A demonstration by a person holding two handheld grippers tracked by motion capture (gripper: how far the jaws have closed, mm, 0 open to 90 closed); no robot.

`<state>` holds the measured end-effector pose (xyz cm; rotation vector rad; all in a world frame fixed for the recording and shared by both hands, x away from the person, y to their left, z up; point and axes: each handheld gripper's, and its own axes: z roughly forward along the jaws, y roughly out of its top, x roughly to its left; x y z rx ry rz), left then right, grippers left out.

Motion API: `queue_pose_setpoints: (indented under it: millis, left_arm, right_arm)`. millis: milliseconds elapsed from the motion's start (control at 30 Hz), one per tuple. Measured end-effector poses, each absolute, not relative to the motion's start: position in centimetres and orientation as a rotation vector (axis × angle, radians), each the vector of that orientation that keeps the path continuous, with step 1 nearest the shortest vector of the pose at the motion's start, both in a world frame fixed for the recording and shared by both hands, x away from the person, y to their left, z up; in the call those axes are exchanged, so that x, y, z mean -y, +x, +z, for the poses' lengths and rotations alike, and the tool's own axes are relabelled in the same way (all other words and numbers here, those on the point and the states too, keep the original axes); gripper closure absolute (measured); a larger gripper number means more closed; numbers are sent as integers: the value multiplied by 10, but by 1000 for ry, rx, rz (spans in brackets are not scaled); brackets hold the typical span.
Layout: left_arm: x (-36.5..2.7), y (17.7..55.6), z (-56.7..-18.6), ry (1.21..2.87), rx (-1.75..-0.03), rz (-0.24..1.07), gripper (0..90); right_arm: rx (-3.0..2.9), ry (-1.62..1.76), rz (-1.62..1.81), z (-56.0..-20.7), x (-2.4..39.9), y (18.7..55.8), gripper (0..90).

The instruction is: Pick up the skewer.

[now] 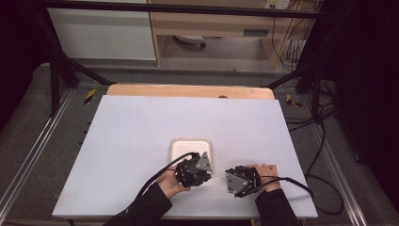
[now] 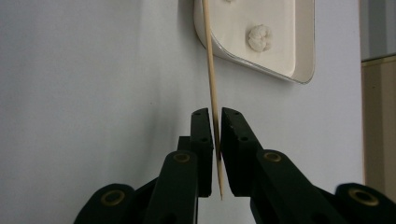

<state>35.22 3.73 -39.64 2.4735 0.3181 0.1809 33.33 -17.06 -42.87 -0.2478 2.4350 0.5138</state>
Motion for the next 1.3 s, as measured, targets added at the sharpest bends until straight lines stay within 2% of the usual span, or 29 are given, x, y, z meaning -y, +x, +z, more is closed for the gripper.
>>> queue_pose_setpoints:
  millis: [400, 567, 667, 767, 967, 1300]
  left_arm:
    - [-38, 356, -397, 2478, -329, 154, 872]
    - [-41, 362, -396, 2514, -366, 161, 737]
    - [-40, 364, -396, 2536, -375, 138, 689]
    - [-37, 367, -394, 2597, -376, 128, 692]
    - [-29, 368, -394, 2665, -363, 117, 785]
    - [-14, 362, -401, 2751, -326, 184, 879]
  right_arm:
    - [-2434, -326, 466, -426, 170, 332, 888]
    - [-2438, -322, 428, -424, 169, 333, 888]
    - [-2438, -332, 401, -424, 168, 334, 889]
    - [-2442, -335, 380, -424, 167, 335, 889]
    - [-2445, -351, 346, -424, 165, 336, 889]
    - [-2444, -363, 291, -420, 162, 335, 888]
